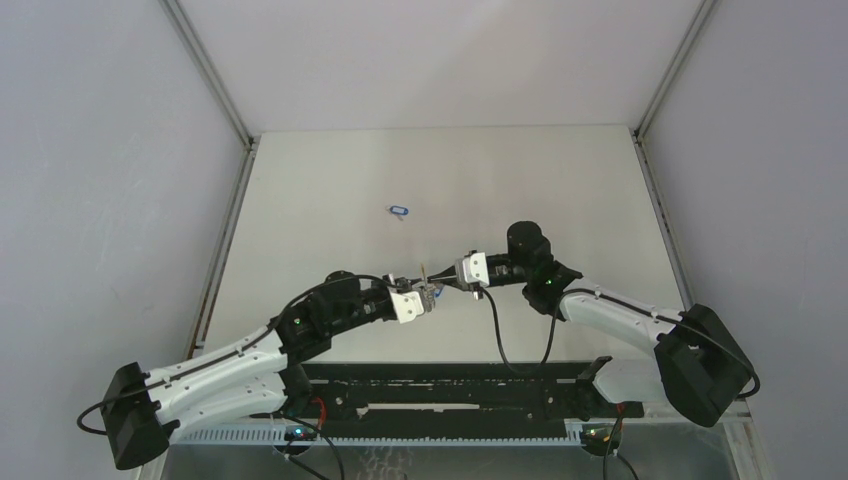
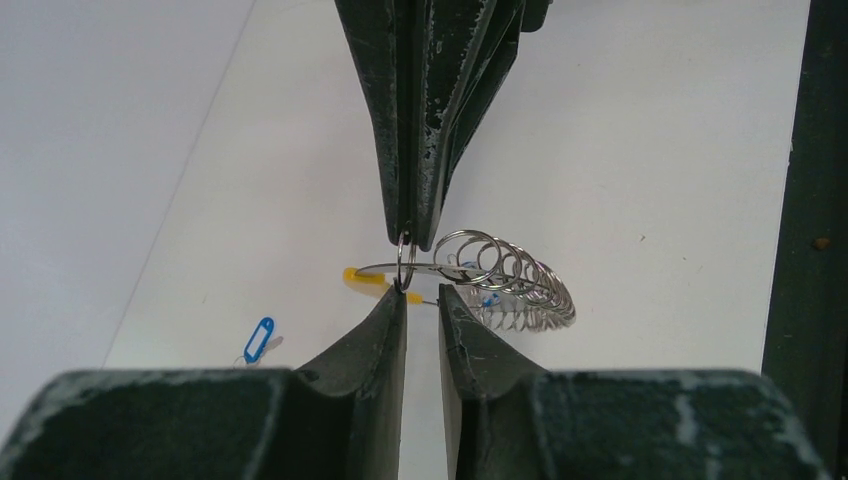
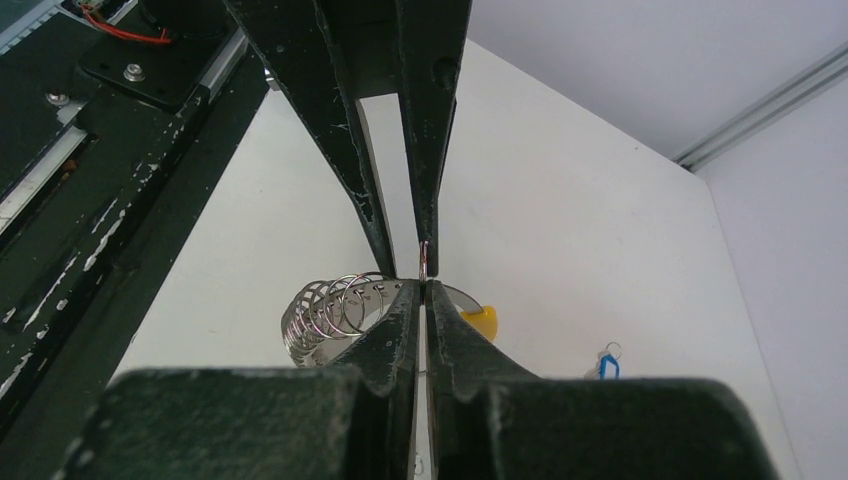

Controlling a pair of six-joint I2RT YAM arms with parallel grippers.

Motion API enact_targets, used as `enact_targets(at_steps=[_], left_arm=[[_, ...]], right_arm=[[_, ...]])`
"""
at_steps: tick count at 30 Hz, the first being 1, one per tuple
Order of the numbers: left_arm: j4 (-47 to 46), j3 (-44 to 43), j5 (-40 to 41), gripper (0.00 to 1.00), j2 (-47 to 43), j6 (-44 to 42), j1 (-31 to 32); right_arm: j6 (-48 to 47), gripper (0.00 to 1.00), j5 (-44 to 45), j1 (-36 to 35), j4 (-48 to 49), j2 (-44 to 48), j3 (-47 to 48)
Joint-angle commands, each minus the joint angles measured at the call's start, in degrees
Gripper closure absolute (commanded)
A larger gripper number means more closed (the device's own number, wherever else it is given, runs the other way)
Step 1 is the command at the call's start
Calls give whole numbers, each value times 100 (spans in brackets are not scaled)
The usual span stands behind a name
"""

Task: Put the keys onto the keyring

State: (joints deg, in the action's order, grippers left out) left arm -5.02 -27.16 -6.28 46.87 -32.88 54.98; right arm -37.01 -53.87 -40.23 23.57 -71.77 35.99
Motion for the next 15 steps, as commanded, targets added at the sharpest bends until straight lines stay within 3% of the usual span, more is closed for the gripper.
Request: enact_targets(at_steps=[1,15], left_arm=[[-289,-193,79,78,-84,164,-42],[-221,-307,-106,81,15,258,-118]], right_arm=[[-156,100,40,-65,27,163,18],[-256,100,94,-116,-90,182,28]])
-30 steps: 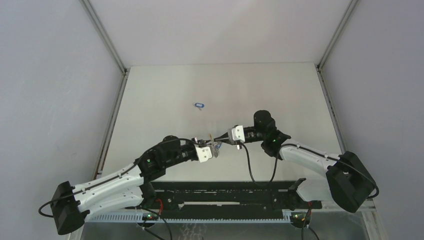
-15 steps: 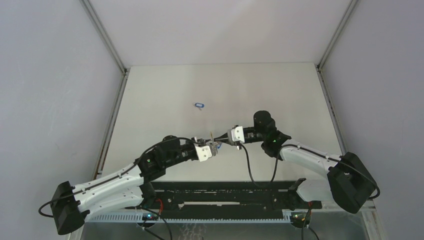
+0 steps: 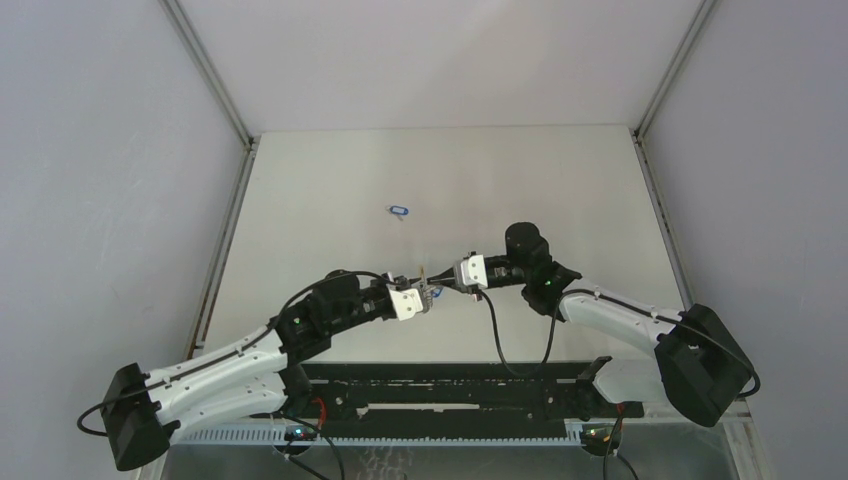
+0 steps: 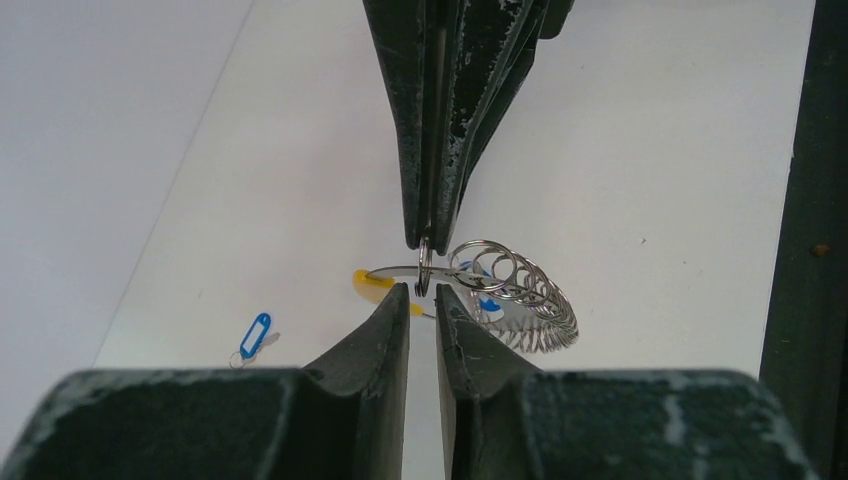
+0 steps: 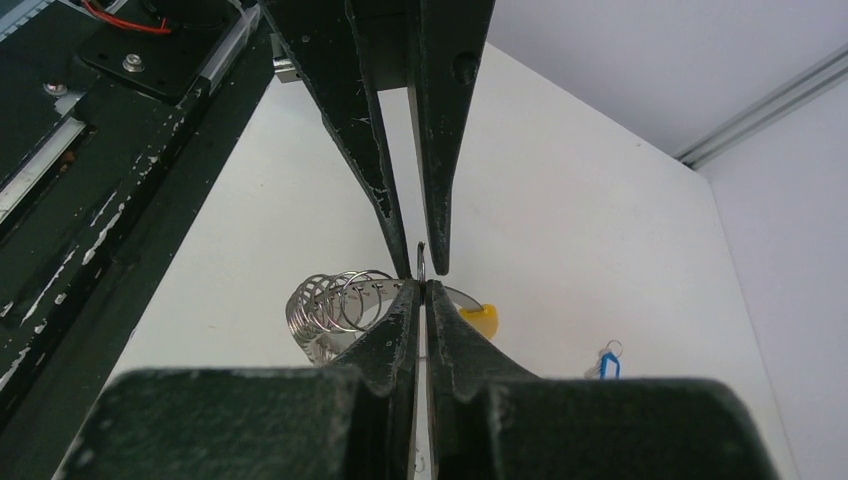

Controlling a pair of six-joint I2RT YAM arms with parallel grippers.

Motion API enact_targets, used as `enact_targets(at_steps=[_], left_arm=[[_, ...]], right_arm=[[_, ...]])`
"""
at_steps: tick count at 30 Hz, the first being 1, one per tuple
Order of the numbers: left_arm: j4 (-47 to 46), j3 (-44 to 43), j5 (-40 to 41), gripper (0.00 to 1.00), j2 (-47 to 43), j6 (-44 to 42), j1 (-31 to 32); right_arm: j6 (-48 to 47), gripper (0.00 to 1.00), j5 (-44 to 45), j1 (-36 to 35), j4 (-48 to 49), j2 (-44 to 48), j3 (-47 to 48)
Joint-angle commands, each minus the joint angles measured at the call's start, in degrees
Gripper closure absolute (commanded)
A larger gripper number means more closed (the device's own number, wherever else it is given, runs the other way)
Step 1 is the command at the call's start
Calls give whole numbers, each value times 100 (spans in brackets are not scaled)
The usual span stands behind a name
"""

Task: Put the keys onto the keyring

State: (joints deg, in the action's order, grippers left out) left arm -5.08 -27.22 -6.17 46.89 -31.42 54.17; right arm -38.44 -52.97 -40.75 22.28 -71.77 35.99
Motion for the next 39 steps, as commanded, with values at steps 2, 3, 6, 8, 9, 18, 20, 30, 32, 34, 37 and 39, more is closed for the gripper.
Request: enact_targets(at_steps=[2,3,6,8,9,18,20,30,32,34,37,39], left_arm=[[-204,-323,-170,81,32,118,-38],[-204,-327,-190,82,36,115,-38],[-180,-353,-217,84,71,110,-38],[-161,-367,-230,84,106,110,-31],[-148,-378,-234,84,124,103,-36],[-124,-433,-322,84,224,123,-36],[-124,-434,-337,86,208,119,-33],[-232,-292,-165,99,123,112,-38],[-227,-208,-54,100,95,118,-38],[-115,-196,67,100,73,140,-38],[116,-223,252,100,7,190,-38],[237,-233,332,100,-81,269,-38]], right_arm=[[-192,100,24,-87,-91,155,84],[-241,100,49,-105,-134,150,98],[-261,100,68,-117,-154,154,109],[-260,100,62,-122,-154,163,111],[-260,100,65,-125,-154,167,115],[-316,100,61,-170,-300,137,205],[-322,100,74,-186,-299,137,208],[-275,100,95,-218,-390,228,248],[-216,94,172,-214,-470,327,243],[-54,85,292,-178,-525,425,242],[671,73,646,-104,-401,513,246],[1278,68,886,-32,-329,551,247]])
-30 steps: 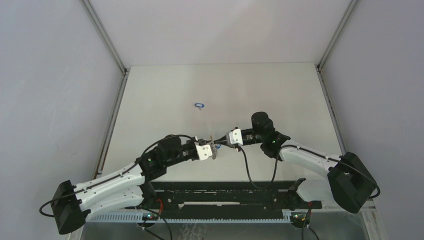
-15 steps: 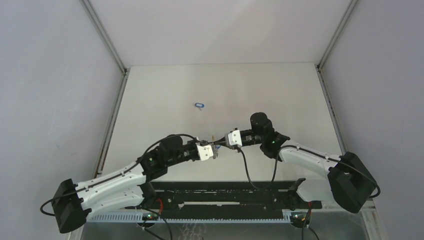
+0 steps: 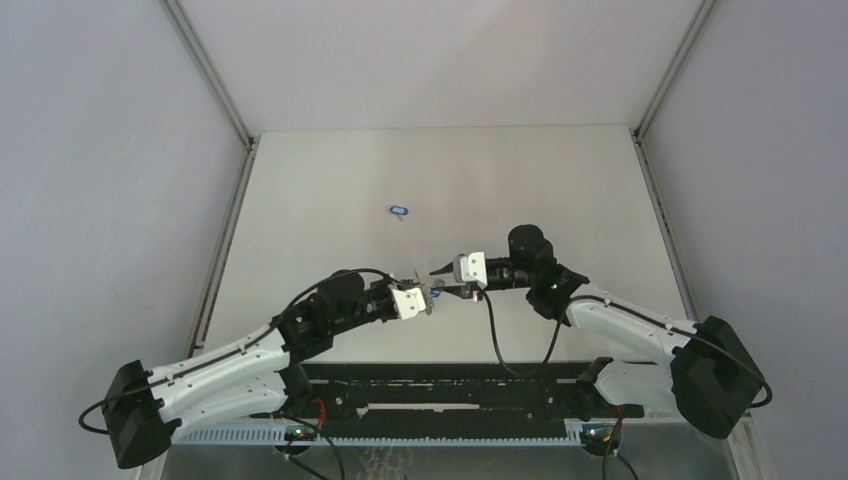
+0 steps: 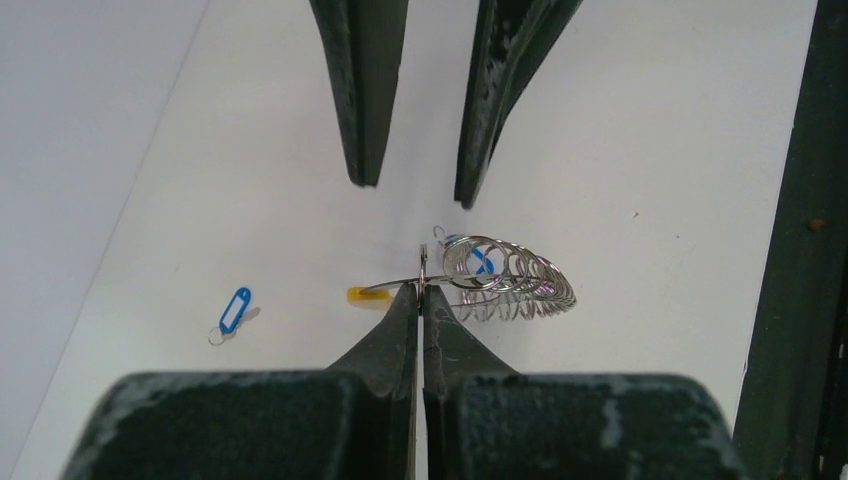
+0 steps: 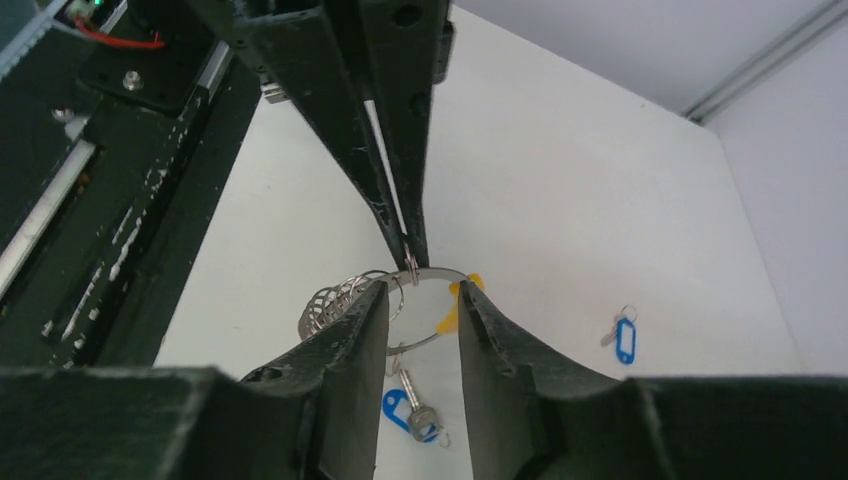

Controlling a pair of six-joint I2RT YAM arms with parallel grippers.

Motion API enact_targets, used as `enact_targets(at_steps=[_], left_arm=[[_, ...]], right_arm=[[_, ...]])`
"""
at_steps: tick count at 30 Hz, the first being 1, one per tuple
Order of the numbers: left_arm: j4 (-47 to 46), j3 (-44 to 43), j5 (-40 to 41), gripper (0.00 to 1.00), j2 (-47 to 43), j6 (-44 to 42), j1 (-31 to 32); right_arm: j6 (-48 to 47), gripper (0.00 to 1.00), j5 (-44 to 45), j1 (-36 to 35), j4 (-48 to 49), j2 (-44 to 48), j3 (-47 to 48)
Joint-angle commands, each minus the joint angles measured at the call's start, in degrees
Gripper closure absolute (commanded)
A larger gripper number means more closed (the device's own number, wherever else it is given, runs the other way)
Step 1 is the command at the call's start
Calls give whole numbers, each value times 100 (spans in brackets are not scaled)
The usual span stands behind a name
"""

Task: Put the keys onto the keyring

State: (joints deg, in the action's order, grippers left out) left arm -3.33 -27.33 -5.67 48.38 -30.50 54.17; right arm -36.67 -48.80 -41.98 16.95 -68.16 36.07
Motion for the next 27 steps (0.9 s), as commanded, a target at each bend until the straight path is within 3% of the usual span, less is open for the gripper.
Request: enact_targets(at_steps=[1,8,17,23,27], left_arm=[[159,-248,327,100,-266,274,-38],[815,-447,828,100,-342,1264,-30],[2606,-1392,1548,100,-432,2824,-21],[3946,-2032,2064,100,-558,2791,-29],[4515,-2239,2278,100,-652,2484,-113]], right_arm=[[1376,66,630,122,216,202,238],[3026,63,2124,338,-57,26,241],[3876,68,2480,655,-1113,-1061,853],[4874,67,3482,376,-1374,-1613,1236],[5777,65,4668,136,-2027,-2134,1799]])
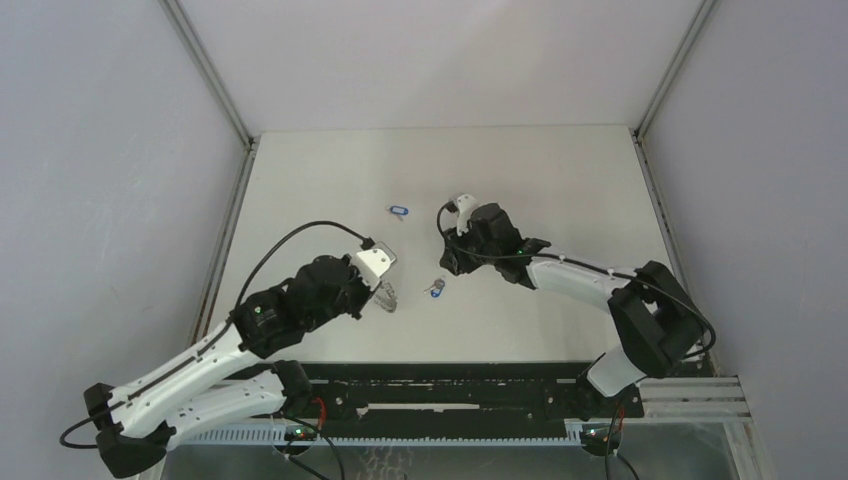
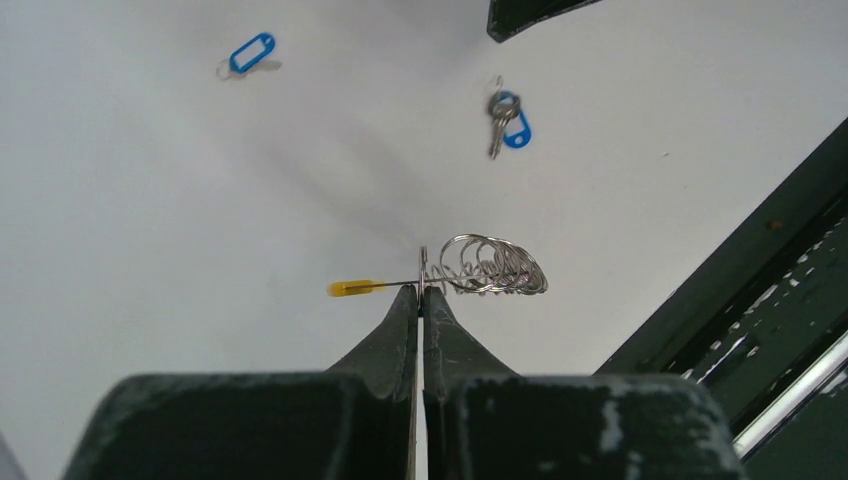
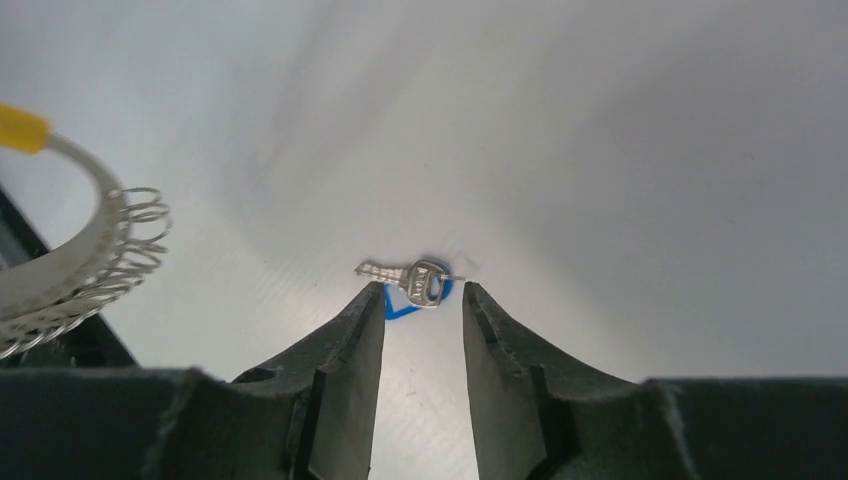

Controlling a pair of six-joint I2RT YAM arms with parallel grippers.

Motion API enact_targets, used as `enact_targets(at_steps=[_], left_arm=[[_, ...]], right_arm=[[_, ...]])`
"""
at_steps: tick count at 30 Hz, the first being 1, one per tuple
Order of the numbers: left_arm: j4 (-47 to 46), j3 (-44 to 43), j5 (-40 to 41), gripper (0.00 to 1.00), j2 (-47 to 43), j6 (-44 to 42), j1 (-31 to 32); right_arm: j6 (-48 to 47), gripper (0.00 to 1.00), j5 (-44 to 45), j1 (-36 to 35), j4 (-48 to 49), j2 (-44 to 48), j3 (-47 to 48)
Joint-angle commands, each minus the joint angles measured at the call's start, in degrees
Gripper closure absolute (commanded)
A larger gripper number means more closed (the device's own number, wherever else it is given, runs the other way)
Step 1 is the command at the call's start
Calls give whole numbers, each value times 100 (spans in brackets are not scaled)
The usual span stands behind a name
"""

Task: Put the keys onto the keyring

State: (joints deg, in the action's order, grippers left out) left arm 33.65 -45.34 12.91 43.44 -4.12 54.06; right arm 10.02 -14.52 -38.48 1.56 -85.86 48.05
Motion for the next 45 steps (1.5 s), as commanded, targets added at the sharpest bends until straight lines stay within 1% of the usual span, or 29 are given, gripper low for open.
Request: enact_targets(at_steps=[1,4,7,9,14,18,23,26,30,39,45], left_arm=[[797,-398,429,100,-227,-222,-158],[526,-169,310,100,-508,-373,-323],[342,-65,-24,100,-741,-374,-524],[248,42,-144,100,-928,-433,-676],[73,243,-488,100,-1241,-496,-791],[94,284,-476,99,-1316,-546,-814],[88,314,-544,99,-1418,-562,-834],[106,314,-547,100,-1418,-575,-850],[125,303,-522,100,-1466,-581,-888],[127,313,-527,99,-1505,-567,-915],[133,320,-526,100,-1500,-558,-950]], right_arm=[[1316,64,1457,-300,-627,-501,735],[1864,64,1939,-544,-954,-849,1037],[2270,63,2316,-730,-1451,-1184,1399],[2476,62,2456,-843,-1642,-1341,1530],[2734,61,2779,-998,-1768,-1395,1545],[2805,60,3096,-1020,-1928,-1593,1609],[2865,60,2995,-1060,-1768,-1656,1699],[2914,60,2882,-1083,-1863,-1754,1872],[2949,60,2975,-1083,-1991,-1886,1919],[2940,69,2968,-1194,-2113,-2000,1914],[2791,78,2902,-1193,-2104,-2074,1911]])
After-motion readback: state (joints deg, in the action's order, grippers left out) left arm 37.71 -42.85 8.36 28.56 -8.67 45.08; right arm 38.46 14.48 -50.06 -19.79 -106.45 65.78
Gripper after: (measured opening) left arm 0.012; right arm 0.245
